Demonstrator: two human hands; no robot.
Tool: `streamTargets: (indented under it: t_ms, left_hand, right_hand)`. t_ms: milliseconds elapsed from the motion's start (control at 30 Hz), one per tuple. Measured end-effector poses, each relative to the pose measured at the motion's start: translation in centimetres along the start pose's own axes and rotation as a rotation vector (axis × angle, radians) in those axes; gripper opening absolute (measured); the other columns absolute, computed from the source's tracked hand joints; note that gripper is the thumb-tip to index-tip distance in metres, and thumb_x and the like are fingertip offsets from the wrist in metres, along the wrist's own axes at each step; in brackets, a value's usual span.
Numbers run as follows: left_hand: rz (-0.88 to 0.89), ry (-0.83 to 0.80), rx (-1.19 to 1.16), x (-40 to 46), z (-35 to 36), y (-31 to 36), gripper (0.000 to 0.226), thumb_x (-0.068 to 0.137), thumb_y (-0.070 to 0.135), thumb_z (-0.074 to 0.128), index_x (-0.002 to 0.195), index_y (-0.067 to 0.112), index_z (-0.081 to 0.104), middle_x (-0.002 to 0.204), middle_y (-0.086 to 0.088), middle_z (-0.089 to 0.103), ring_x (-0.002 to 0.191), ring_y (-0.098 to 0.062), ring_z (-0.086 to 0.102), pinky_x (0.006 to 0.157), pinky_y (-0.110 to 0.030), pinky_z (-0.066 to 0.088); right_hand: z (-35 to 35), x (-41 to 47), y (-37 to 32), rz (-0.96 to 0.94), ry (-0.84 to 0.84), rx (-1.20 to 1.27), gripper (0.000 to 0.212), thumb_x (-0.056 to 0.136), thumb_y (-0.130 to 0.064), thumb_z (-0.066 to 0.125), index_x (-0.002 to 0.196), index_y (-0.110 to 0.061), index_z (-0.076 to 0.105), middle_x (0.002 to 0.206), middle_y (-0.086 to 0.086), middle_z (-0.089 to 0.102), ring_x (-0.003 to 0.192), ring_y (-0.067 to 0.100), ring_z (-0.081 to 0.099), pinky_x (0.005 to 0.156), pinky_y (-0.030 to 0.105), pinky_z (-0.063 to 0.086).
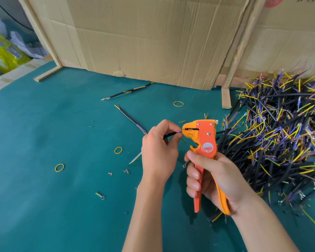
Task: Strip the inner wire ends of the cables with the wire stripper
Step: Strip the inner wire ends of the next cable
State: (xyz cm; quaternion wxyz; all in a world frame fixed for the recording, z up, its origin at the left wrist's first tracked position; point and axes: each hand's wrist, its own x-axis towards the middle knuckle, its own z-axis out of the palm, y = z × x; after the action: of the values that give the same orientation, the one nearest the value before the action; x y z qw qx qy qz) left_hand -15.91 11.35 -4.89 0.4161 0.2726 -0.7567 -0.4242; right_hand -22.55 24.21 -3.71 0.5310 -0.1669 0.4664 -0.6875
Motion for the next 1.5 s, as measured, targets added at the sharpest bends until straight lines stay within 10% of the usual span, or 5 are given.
streamTargets:
  t_ms: [167, 900, 1067, 1200, 1500]
  left_hand:
    - [-0.074, -0.004, -0.033, -0.1, 0.2, 0.1, 0.021, 0.086, 0.006, 0.075, 0.090, 0.022, 0.062, 0.081, 0.018, 0.070, 0.078, 0.001, 0.064, 0.069, -0.009, 0.043]
    - [-0.055, 0.170, -0.318, 1.2, -2.6, 9.6, 0.017, 0.088, 0.011, 0.071, 0.082, 0.026, 0.075, 0.061, 0.004, 0.070, 0.056, -0.012, 0.070, 0.054, -0.025, 0.054]
    - [0.065, -0.089, -0.103, 5.1, 4.8, 14.8, 0.006, 0.086, 0.023, 0.071, 0.080, 0.025, 0.069, 0.071, 0.001, 0.074, 0.077, -0.026, 0.074, 0.076, -0.041, 0.059]
    - [0.041, -0.457, 0.390, 7.9, 7.7, 11.8, 0.031, 0.094, 0.044, 0.061, 0.114, 0.022, 0.068, 0.108, -0.010, 0.071, 0.105, -0.035, 0.063, 0.090, -0.040, 0.052]
    - [-0.337, -0.230, 0.831, 8.8, -5.3, -4.3, 0.034, 0.091, 0.017, 0.054, 0.123, 0.020, 0.064, 0.123, -0.018, 0.055, 0.118, -0.039, 0.051, 0.094, -0.044, 0.050]
  right_hand:
    - [0.5, 0.2, 0.3, -0.098, 0.120, -0.012, 0.040, 0.079, -0.030, 0.074, 0.062, -0.010, 0.043, 0.050, 0.004, 0.028, 0.033, 0.014, 0.027, 0.035, 0.022, 0.029]
    - [0.9, -0.8, 0.5, -0.067, -0.044, 0.259, 0.029, 0.073, -0.005, 0.072, 0.101, -0.001, 0.065, 0.085, 0.027, 0.062, 0.073, 0.038, 0.065, 0.072, 0.047, 0.058]
    - [1.2, -0.9, 1.5, -0.015, -0.029, 0.176, 0.026, 0.079, -0.016, 0.075, 0.102, -0.005, 0.070, 0.101, 0.023, 0.063, 0.095, 0.035, 0.061, 0.095, 0.054, 0.052]
    - [1.0, -0.8, 1.7, 0.045, 0.040, 0.177, 0.039, 0.080, -0.005, 0.071, 0.114, 0.008, 0.058, 0.094, 0.026, 0.061, 0.082, 0.037, 0.065, 0.074, 0.047, 0.058]
    - [1.4, -0.5, 1.6, 0.070, 0.048, 0.170, 0.048, 0.068, -0.008, 0.072, 0.113, 0.006, 0.062, 0.085, 0.027, 0.064, 0.073, 0.039, 0.067, 0.072, 0.049, 0.060]
